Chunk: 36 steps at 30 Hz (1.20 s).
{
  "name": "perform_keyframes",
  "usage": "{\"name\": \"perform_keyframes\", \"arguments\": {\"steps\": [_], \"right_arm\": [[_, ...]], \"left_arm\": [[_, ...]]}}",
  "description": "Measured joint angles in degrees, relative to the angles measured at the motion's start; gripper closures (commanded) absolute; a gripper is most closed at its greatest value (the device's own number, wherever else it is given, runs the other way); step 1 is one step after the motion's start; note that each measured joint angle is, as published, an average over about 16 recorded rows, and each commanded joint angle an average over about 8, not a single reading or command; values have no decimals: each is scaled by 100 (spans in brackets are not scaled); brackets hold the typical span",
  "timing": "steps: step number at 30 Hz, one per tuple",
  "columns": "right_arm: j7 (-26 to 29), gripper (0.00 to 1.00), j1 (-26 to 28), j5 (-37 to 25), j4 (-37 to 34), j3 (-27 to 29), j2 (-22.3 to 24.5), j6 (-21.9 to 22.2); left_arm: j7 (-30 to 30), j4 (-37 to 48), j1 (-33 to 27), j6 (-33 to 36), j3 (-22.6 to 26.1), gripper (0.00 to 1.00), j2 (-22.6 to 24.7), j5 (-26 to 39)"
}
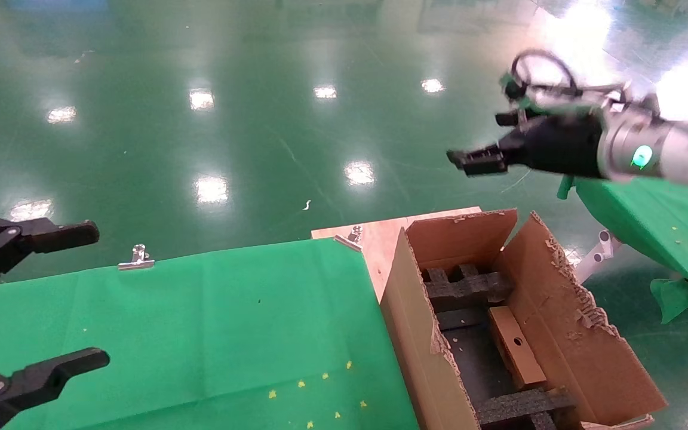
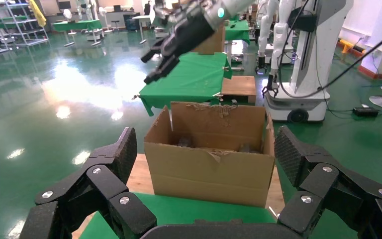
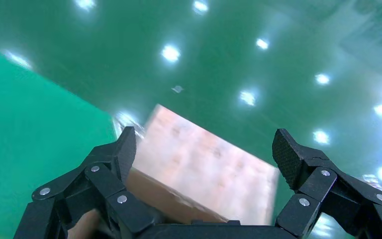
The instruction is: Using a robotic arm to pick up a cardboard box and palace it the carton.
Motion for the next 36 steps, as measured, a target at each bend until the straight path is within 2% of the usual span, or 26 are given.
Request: {"name": "perform_keyframes", "arguments": {"steps": [8, 15, 36], "right_arm": [[-409, 0, 105, 481, 13, 224, 5, -269], [-690, 0, -305, 664, -31, 731, -67, -581], [-2743, 0, -2490, 2171, -216, 3859, -453, -2565]], "left_arm": [[0, 1, 0, 0, 0, 0, -1, -1], [0, 1, 0, 0, 0, 0, -1, -1], [1, 1, 0, 0, 0, 0, -1, -2]]}}
